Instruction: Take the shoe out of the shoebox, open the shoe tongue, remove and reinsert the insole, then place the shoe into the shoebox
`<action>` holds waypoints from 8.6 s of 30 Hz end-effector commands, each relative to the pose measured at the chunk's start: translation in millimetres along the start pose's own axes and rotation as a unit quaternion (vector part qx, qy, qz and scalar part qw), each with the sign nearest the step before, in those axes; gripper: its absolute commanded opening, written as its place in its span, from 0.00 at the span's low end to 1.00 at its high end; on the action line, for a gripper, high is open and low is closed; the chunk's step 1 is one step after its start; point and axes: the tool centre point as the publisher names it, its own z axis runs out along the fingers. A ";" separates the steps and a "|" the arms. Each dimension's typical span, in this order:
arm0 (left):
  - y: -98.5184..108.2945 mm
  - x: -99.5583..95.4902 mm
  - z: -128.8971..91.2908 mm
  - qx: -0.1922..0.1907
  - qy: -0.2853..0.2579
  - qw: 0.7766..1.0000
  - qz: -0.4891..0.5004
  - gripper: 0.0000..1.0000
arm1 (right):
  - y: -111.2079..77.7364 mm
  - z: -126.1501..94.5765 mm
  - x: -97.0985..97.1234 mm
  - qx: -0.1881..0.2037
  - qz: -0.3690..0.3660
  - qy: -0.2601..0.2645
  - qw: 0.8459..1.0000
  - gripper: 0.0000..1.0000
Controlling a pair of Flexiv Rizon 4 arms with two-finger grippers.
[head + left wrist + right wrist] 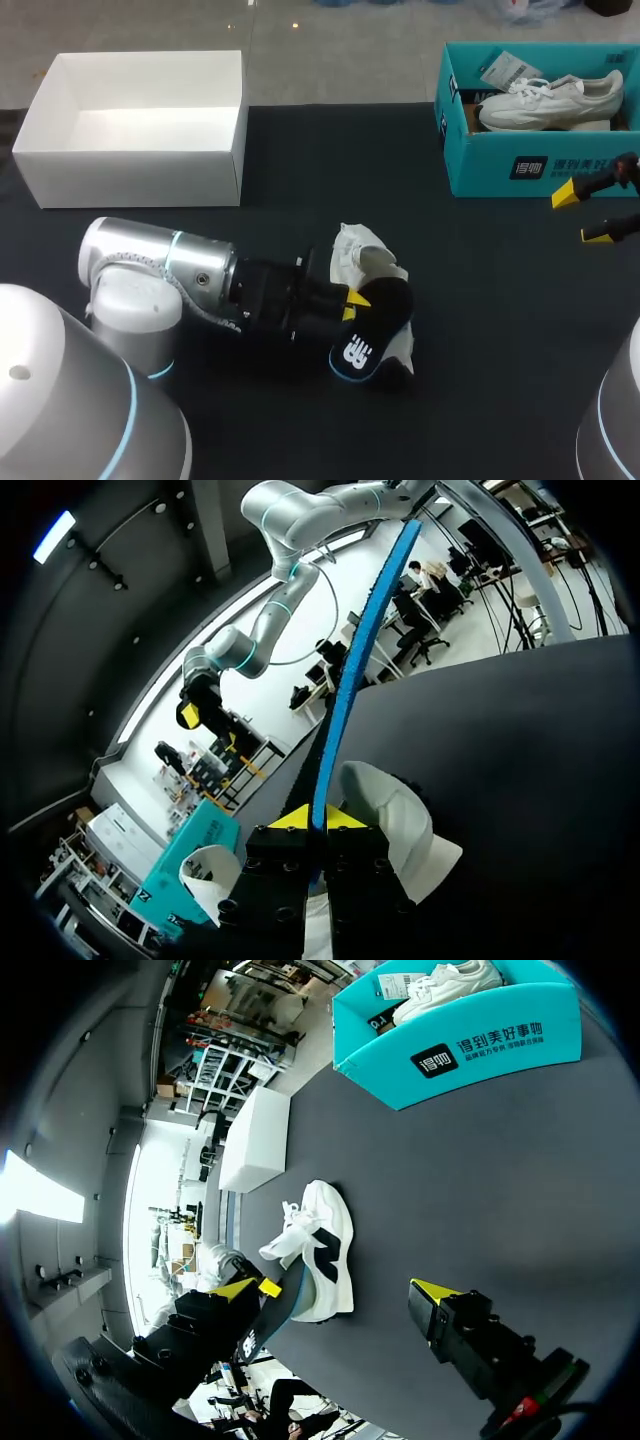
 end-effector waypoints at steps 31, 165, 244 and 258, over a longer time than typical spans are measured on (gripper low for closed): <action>-28.6 13.8 -7.7 -0.051 -0.039 0.996 -0.070 0.00 | -1.8 -0.1 0.3 -0.001 0.001 -0.001 1.000 1.00; 41.1 4.4 2.1 -0.082 -0.038 0.994 -0.059 0.00 | -1.8 -0.1 0.3 -0.001 0.001 -0.001 1.000 1.00; -29.3 -12.4 -13.5 0.005 0.040 0.997 -0.071 0.62 | -1.8 -0.1 0.3 -0.001 0.001 -0.001 1.000 1.00; -31.4 -25.9 -44.6 -0.025 0.310 0.948 -0.073 0.00 | -1.8 -0.1 0.3 -0.001 0.001 -0.001 1.000 1.00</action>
